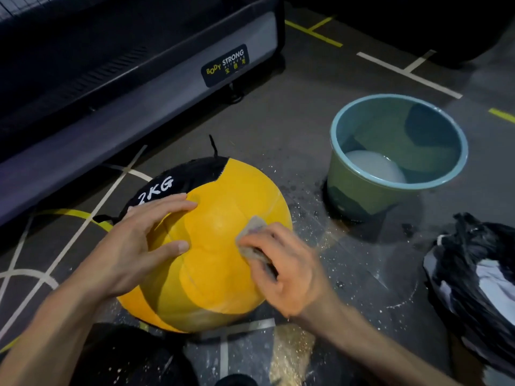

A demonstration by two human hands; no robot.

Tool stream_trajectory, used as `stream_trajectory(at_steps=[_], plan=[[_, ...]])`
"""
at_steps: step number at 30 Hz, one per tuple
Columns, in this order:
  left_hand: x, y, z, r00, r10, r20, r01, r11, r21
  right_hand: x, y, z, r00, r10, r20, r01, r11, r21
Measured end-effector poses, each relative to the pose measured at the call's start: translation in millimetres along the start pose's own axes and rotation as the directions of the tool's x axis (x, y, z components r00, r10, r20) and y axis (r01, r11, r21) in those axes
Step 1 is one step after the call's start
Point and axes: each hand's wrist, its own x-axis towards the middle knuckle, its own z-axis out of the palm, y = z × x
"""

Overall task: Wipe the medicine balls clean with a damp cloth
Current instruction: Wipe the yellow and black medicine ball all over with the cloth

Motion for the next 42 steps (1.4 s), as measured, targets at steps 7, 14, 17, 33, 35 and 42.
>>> stream_trajectory(at_steps=[7,14,17,33,35,42], plan=[[16,-2,-5,0.999,0.0,0.043,0.002,0.999,-0.044,33,42,-11,0.901,0.39,-0.19,-0.382,0.921,0.08],[23,-12,-18,0.99,-0.016,0.14,0.03,0.995,-0.1,50,70,-12,0.929,0.349,-0.12,-0.351,0.936,0.005],[24,-12,-19,0.99,-0.024,0.137,0.04,0.992,-0.118,57,99,-12,0.833,0.552,-0.052,-0.548,0.834,0.065],[20,-10,-20,0.984,-0.066,0.163,0.095,0.98,-0.176,19,44,-1,0.904,0.416,-0.1,-0.39,0.897,0.21],[22,-4,-16,0.986,-0.058,0.153,0.077,0.99,-0.117,18,54,0,0.867,0.479,-0.138,-0.432,0.86,0.271],[19,17,-16,0.995,-0.026,0.093,0.031,0.998,-0.055,-6,51,-7,0.845,0.527,-0.089,-0.48,0.823,0.305]])
